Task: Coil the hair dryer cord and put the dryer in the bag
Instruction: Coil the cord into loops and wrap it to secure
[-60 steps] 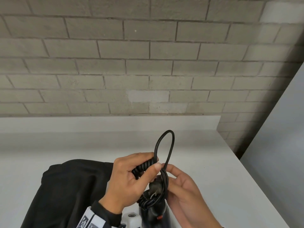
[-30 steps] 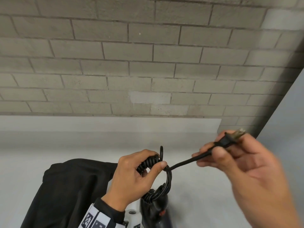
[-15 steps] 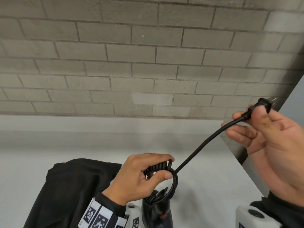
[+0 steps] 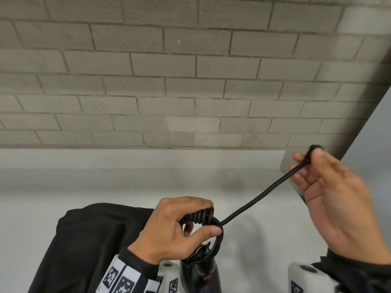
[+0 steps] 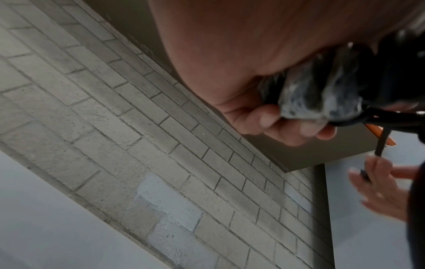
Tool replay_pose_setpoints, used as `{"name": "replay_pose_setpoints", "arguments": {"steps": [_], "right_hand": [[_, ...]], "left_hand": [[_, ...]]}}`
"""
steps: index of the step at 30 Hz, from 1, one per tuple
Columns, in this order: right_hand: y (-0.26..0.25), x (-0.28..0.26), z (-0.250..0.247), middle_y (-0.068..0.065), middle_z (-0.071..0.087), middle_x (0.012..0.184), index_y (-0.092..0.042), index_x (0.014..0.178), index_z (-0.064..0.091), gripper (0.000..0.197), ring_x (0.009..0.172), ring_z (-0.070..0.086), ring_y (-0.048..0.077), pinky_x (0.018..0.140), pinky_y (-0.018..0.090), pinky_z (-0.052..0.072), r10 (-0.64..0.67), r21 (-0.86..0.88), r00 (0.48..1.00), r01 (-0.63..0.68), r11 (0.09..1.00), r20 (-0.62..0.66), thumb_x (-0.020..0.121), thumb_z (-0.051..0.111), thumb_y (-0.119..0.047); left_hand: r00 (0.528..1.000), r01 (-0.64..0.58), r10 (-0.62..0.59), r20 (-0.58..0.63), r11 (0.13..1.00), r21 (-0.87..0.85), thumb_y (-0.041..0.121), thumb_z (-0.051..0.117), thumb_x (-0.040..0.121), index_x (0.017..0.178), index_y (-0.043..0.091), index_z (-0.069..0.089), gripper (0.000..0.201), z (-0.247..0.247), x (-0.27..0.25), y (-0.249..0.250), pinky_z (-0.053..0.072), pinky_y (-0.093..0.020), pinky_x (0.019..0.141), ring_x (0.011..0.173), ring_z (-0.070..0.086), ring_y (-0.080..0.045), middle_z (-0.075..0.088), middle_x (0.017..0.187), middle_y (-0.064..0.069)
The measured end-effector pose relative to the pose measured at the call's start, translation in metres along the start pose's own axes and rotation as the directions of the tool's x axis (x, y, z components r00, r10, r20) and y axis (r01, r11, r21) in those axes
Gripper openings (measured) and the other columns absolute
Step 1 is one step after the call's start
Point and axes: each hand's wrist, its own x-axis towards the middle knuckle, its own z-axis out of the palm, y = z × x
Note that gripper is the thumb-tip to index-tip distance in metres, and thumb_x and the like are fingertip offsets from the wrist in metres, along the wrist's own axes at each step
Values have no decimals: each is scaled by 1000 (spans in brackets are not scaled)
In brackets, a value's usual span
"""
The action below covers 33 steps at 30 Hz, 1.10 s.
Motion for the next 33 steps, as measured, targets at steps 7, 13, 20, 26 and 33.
{"name": "replay_pose_setpoints", "arguments": {"steps": [7,13,20,26,33], "right_hand": [[58,-20,-9,20,64,83,-14,105,58,18,53,59,20,54,32,49,215,-155,976,-216,964,-21,93,53,-27],[100,-64,0,19,56,75,-10,110,65,75,67,49,25,59,33,43,397,-258,885,-335,906,244,65,71,-70],[106,-73,11,30,66,109,-10,112,70,53,101,61,42,79,31,55,422,-174,867,-387,905,267,71,79,-43],[100,-76,17,27,69,104,-19,113,62,36,96,66,49,79,39,57,452,-210,839,-404,890,303,82,72,-3],[97,-85,25,26,70,94,-6,98,68,26,78,71,33,65,30,56,447,-150,840,-421,895,309,72,72,-9]], "left_hand": [[1000,6,-5,18,1000,-21,37,71,85,93,19,69,20,1,-3,0,47,-33,46,58,53,-12,57,74,18],[999,18,-16,41,998,-53,33,70,84,97,20,70,18,3,-4,1,49,-35,46,60,56,-15,60,75,14],[997,14,-10,71,999,-51,33,71,85,100,21,72,19,1,-3,2,49,-32,48,62,58,-12,60,78,20],[997,33,-29,76,998,-60,31,72,84,109,20,71,27,2,-4,0,51,-34,49,64,60,-15,65,83,14],[994,31,-28,101,999,-33,28,72,82,110,17,70,30,2,-4,0,50,-22,61,72,63,-11,67,87,9]]}}
